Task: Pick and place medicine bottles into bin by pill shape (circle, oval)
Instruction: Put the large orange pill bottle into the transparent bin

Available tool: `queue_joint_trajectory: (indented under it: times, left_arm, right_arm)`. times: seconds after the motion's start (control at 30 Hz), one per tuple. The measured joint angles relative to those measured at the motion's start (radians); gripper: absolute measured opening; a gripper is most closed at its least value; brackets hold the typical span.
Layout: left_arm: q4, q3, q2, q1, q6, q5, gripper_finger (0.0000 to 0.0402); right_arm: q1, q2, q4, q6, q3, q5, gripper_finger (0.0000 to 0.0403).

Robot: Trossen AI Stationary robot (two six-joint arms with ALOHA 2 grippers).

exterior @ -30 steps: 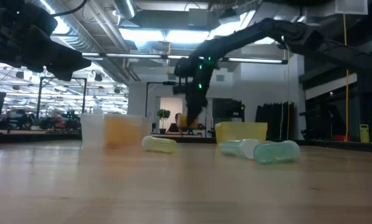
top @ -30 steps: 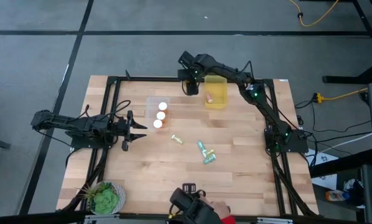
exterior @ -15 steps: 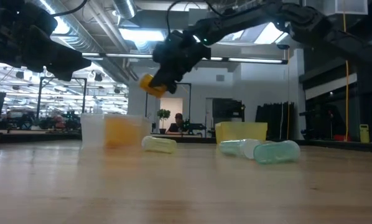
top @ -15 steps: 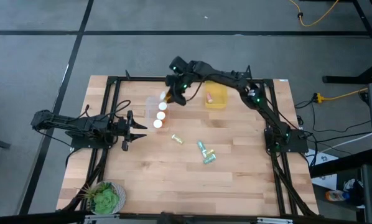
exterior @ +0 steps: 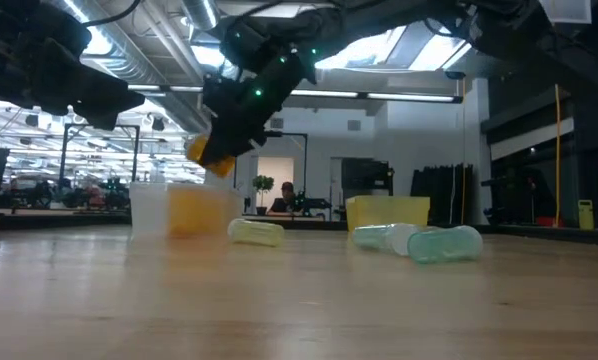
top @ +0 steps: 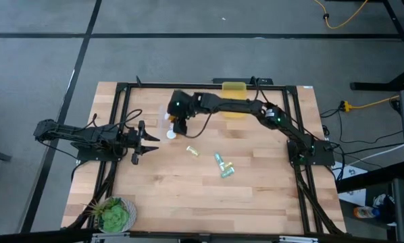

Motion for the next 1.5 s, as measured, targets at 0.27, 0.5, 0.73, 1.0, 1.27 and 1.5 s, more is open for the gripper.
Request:
queue_joint_trajectory:
  times: [0.27, 0.5, 0.73, 1.0, 1.27, 1.5]
  left_arm:
    - [0.0, 0.0, 0.0, 0.0, 0.0, 0.002, 0.0149]
    - [-0.002, 0.0, 0.0, 0.0, 0.001, 0.002, 0.0149]
    - [-0.001, 0.0, 0.0, 0.0, 0.002, 0.002, 0.0149]
    - [0.008, 0.0, 0.0, 0.0, 0.006, 0.002, 0.0149]
    - [0.01, 0.0, 0.0, -0.001, 0.001, 0.002, 0.0149]
    - [0.028, 0.0, 0.0, -0.001, -0.001, 0.002, 0.0149]
  right_arm:
    - [0.072, -0.079, -0.093, 0.051, 0.002, 0.124, 0.0181]
    - [0.142, -0.171, -0.406, 0.152, 0.0, 0.27, 0.0181]
    - [0.243, -0.276, -0.566, 0.278, -0.08, 0.443, 0.0181]
    - [0.351, -0.633, -0.183, 0.509, -0.706, 0.567, 0.0181]
    - [0.386, -0.804, 1.083, 0.444, -1.361, 0.606, 0.0181]
    - [0.367, -0.521, 1.72, 0.249, -1.406, 0.72, 0.0181]
